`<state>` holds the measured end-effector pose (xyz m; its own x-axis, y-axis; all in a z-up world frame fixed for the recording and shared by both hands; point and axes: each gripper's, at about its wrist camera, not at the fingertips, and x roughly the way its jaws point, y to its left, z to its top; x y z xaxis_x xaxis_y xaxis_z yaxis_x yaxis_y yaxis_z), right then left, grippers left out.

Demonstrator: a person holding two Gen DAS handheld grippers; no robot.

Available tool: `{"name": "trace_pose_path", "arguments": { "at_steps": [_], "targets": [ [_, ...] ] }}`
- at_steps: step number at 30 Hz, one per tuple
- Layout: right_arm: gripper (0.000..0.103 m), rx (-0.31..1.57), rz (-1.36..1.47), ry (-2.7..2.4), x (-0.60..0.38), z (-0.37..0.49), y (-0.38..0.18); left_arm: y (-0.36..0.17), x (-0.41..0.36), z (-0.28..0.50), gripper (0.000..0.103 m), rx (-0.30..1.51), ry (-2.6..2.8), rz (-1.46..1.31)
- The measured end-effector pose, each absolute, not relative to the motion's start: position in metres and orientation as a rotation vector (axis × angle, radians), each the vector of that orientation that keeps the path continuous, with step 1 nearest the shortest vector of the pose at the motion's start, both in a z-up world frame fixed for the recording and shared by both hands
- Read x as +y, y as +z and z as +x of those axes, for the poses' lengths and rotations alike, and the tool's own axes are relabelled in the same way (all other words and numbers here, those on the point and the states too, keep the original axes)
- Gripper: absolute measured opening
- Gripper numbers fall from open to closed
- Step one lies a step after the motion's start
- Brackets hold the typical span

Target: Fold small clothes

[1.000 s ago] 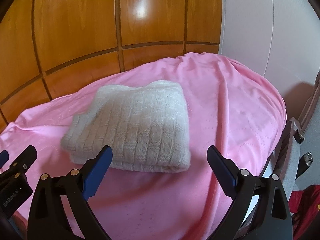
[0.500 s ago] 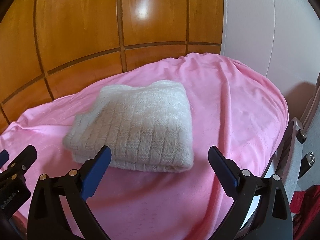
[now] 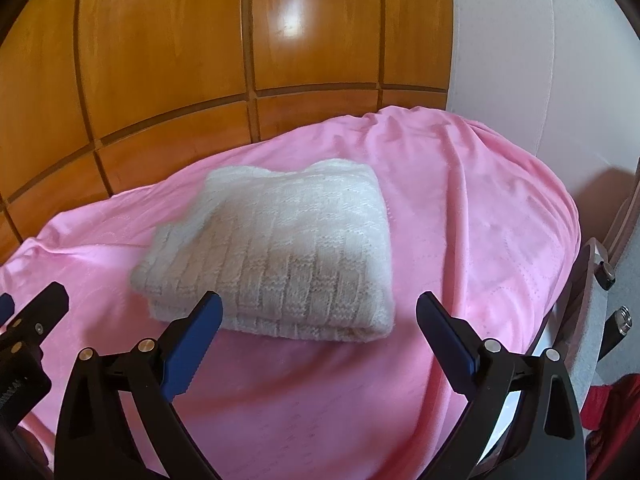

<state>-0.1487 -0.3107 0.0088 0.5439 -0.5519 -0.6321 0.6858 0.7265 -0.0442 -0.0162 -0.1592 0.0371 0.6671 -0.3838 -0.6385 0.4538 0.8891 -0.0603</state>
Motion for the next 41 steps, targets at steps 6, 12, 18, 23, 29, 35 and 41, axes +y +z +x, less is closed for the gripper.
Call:
{"name": "trace_pose_path", "arguments": {
  "at_steps": [6, 12, 18, 23, 29, 35, 41],
  "targets": [
    [0.096, 0.670, 0.217, -0.734, -0.310, -0.146, 0.008, 0.040, -0.158, -0.018, 0.100, 0.690, -0.467, 0.101],
    [0.097, 0.660, 0.214, -0.741, -0.307, -0.146, 0.009, 0.041, -0.160, -0.017, 0.100, 0.688, -0.460, 0.105],
    [0.097, 0.658, 0.223, -0.739, -0.309, -0.145, 0.008, 0.043, -0.163, -0.018, 0.100, 0.686, -0.466, 0.105],
    [0.096, 0.659, 0.226, -0.731, -0.310, -0.144, 0.008, 0.042, -0.163, -0.020, 0.100, 0.682, -0.462, 0.108],
    [0.096, 0.672, 0.230, -0.727, -0.305, -0.146, 0.003, 0.040, -0.160, -0.020, 0.100, 0.682, -0.452, 0.108],
    [0.097, 0.673, 0.228, -0.716, -0.304, -0.144, 0.003, 0.035, -0.161, -0.015, 0.100, 0.712, -0.443, 0.111],
    [0.097, 0.651, 0.275, -0.717, -0.329, -0.148, 0.011, 0.026, -0.161, -0.009, 0.100, 0.750, -0.445, 0.108]
  ]
}}
